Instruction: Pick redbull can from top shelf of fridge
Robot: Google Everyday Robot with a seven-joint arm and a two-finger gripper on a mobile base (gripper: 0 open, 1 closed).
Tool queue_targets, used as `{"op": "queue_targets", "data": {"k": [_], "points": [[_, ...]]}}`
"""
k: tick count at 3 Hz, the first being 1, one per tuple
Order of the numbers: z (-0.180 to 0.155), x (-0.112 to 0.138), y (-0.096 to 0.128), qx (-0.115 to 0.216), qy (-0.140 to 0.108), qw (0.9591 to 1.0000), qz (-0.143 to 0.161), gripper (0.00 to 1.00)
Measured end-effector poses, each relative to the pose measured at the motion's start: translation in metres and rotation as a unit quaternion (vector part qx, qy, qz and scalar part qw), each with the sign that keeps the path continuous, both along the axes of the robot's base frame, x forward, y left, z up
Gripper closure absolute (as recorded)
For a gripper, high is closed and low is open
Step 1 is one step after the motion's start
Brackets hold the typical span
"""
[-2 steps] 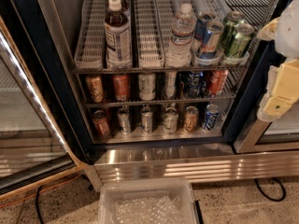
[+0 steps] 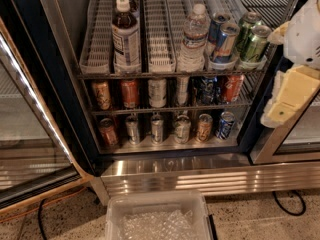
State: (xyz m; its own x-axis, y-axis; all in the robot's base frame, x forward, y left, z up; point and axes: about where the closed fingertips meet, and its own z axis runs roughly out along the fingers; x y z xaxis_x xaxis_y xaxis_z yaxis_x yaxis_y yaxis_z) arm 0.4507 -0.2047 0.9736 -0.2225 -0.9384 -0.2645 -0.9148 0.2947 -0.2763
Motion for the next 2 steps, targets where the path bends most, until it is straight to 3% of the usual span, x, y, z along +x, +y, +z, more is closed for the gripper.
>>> {"op": "queue_targets", "data": {"k": [1, 2], "points": [[-0.0187, 0.0582, 0.0146, 0.059, -0.048, 0.9970, -0.013, 0.00], [-0.0180, 0.0591, 0.0150, 0.059, -0.051, 0.9969, -0.013, 0.00]]}}
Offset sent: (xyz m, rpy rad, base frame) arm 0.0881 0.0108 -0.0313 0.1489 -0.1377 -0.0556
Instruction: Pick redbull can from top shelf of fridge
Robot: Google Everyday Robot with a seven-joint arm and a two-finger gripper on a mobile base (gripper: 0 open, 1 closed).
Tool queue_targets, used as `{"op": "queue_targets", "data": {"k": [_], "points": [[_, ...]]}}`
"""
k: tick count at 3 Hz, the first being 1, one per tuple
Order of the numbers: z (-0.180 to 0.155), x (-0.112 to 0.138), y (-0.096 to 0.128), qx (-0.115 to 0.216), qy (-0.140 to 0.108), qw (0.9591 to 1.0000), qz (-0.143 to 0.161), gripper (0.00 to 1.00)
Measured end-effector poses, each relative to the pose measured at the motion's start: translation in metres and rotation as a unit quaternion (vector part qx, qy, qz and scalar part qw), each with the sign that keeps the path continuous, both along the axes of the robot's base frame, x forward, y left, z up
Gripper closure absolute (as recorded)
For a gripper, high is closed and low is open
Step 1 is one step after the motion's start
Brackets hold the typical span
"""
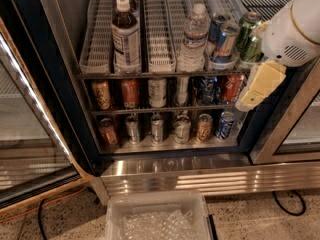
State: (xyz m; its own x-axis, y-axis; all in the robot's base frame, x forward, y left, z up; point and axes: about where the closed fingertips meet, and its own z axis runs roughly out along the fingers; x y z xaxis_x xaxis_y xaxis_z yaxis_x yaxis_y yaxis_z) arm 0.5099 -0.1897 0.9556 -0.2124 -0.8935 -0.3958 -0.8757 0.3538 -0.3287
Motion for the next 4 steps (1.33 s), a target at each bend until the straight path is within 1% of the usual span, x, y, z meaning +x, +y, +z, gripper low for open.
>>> {"op": "queue_targets", "data": {"k": [1, 2, 3, 4], "points": [[-0.004, 0.001, 0.001, 0.004, -0.002, 1.0000, -0.008, 0.00], [-0.031, 0.008, -0.015, 0.055, -0.003, 0.9973, -0.048, 0.00], [-0.048, 0.018, -0.029, 0.126, -0.041, 0.9880, -0.080, 0.00], [-0.046, 0.032, -0.038, 0.184, -0.095, 0.9735, -0.096, 0.00]]}}
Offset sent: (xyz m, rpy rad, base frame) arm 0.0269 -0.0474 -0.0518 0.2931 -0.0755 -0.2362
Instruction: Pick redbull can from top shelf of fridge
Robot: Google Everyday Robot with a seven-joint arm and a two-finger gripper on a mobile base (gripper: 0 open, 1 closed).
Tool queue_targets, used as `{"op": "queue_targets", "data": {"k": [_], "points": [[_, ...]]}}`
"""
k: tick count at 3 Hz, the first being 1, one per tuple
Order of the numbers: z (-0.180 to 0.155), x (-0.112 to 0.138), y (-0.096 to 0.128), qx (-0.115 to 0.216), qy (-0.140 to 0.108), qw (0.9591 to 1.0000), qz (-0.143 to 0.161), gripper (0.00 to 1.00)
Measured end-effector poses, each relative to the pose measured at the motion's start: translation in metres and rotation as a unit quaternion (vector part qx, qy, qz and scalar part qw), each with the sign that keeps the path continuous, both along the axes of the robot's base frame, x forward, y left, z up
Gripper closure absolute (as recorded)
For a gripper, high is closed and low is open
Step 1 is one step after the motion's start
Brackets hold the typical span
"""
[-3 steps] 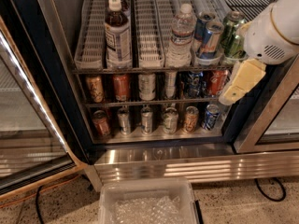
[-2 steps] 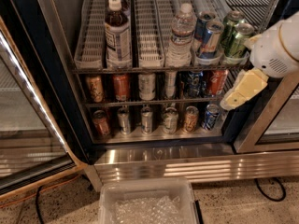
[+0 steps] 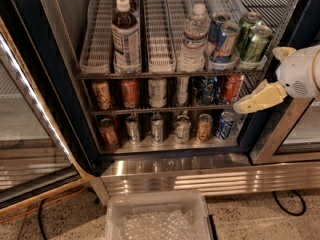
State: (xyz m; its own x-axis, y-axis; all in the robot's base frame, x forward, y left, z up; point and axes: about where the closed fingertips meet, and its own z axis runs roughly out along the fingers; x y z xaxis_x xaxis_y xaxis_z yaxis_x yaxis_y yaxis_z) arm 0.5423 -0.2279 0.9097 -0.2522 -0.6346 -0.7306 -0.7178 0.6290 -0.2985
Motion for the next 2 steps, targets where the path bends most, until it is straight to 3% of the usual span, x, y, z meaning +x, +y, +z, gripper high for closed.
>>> {"op": "queue_targets", "data": {"k": [1, 2], "points": [[0.0143, 0.0126, 0.0045, 0.054, -0.061, 0.9967, -0.007, 0.00], [0.0137, 0.0176, 0.0098, 0.053, -0.061, 0.9967, -0.006, 0.00]]}}
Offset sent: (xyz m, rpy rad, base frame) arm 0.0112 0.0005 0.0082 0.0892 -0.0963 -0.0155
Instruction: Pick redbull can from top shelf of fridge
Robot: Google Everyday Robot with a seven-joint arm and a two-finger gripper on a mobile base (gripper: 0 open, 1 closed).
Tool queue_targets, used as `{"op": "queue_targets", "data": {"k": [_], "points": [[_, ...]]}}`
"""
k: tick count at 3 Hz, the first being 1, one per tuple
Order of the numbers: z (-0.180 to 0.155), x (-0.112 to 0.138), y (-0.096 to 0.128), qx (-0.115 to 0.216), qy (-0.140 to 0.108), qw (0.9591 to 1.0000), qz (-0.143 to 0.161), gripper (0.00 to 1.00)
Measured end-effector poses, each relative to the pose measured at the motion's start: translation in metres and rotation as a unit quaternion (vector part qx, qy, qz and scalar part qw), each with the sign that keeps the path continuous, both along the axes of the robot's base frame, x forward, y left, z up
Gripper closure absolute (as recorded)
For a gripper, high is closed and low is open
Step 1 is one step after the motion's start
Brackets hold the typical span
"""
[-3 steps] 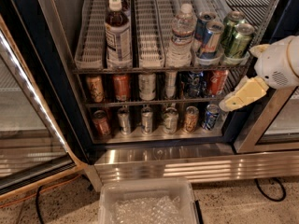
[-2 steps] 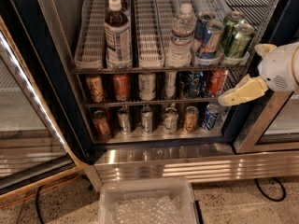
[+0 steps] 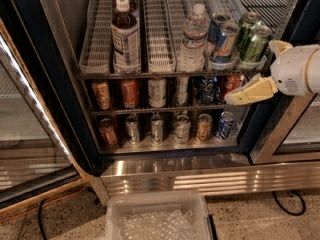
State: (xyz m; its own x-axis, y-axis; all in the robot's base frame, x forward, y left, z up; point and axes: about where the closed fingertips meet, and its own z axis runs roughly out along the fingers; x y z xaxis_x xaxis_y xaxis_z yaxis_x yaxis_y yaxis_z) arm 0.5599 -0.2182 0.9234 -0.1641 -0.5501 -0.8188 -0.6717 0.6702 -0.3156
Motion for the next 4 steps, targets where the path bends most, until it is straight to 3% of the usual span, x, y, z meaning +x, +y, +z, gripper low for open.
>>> {"op": "queue_targets", "data": {"k": [1, 2, 4], "points": [[-0.001, 0.008, 0.003, 0.002, -0.005, 1.0000, -0.006, 0.00], [-0.002, 0.014, 0.004, 0.005, -0.012, 0.9998, -0.012, 0.19], [0.002, 0.024, 0.016, 0.012, -0.032, 0.9994, -0.007, 0.33]]}}
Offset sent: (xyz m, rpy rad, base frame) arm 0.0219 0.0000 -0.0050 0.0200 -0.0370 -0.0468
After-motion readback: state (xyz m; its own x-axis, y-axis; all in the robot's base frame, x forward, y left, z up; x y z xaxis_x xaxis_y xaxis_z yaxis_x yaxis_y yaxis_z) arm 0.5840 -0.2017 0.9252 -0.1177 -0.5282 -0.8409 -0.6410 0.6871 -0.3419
